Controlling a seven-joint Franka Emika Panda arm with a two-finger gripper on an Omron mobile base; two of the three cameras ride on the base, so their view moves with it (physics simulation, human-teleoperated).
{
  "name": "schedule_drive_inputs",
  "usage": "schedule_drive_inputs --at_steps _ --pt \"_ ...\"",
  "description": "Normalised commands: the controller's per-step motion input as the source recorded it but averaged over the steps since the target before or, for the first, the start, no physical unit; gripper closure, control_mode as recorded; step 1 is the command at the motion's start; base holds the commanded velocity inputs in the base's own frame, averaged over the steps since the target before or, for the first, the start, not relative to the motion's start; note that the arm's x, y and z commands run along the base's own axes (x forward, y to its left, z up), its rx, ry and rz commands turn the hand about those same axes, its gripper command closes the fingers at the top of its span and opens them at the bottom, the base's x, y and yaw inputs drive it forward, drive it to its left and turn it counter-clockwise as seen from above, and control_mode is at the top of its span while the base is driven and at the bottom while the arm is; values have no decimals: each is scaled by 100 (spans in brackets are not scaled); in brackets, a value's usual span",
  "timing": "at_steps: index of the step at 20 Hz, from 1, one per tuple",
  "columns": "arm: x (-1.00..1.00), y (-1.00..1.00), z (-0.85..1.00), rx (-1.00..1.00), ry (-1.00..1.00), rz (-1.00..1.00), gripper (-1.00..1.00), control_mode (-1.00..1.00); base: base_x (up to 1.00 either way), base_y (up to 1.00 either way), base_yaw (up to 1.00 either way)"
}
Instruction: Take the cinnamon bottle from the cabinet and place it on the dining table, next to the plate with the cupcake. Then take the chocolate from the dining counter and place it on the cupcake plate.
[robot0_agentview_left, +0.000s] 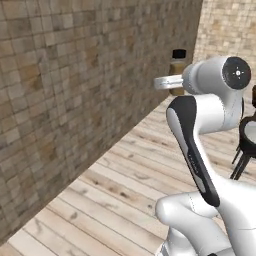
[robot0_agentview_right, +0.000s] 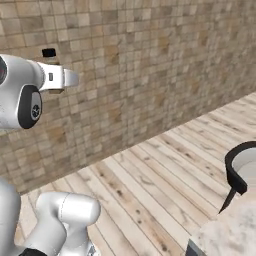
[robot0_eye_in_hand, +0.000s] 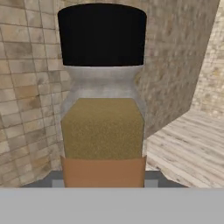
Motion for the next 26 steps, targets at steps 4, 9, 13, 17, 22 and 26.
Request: schedule_drive_inputs --at_steps 4,9,13,17,22,26 --pt "0 0 0 0 0 0 100 100 48 24 -64" --pt "0 0 0 0 0 0 100 100 61 23 -50" --pt "0 0 0 0 0 0 100 100 67 33 -46" --pt "0 0 0 0 0 0 100 100 72 37 -41" --pt "0 0 0 0 0 0 100 100 70 37 -44" --pt "0 0 0 0 0 0 100 100 68 37 -46"
